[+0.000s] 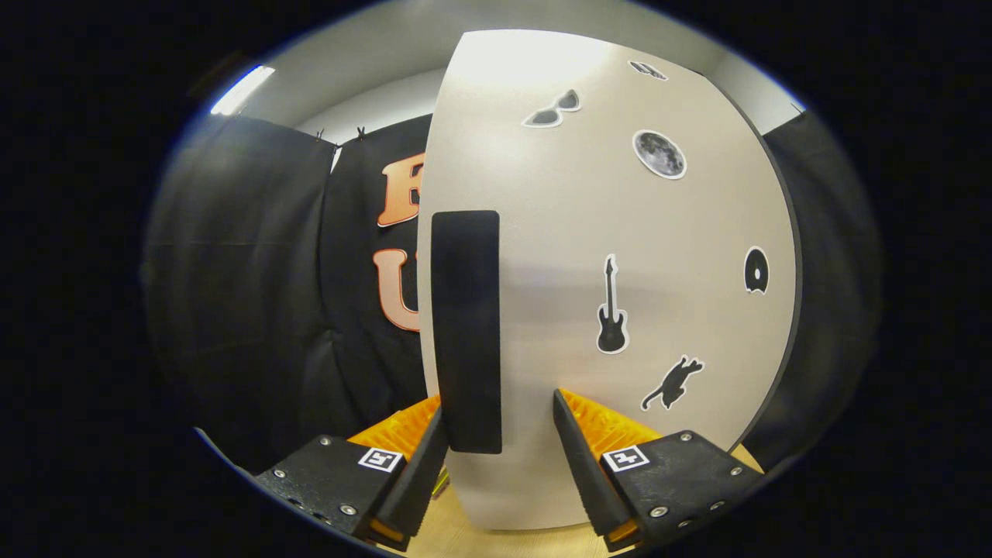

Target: Open the shoe cabinet door, grab the shoes and put them into the shoe cabinet, then close the shoe cabinet door.

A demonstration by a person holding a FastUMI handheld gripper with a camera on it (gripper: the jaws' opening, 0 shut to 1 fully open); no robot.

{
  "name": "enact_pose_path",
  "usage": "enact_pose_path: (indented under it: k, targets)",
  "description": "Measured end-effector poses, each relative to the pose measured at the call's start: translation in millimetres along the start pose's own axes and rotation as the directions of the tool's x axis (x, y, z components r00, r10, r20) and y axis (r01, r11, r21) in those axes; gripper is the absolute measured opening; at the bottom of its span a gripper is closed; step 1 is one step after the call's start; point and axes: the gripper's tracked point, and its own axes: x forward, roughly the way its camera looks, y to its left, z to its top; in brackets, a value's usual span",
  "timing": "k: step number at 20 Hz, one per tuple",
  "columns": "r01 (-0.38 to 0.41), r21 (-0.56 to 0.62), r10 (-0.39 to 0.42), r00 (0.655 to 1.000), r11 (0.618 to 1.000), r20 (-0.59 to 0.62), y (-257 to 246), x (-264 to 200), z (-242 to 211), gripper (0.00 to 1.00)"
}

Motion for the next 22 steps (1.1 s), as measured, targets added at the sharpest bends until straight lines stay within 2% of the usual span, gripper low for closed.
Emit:
enact_pose_path:
  k: [6, 12, 16, 22]
  targets:
    - [0.082, -0.007, -0.082, 0.996, 0.997, 0.031, -1, 15, -3, 0.81]
    - [0.130, -0.021, -0.130, 0.991, 0.991, 0.022, -3, 24, -8, 0.83]
    - [0.134, -0.025, -0.134, 0.991, 0.991, 0.000, -3, 27, -11, 0.83]
    - [0.121, -0.017, -0.121, 0.993, 0.992, 0.007, 3, -16, 6, 0.85]
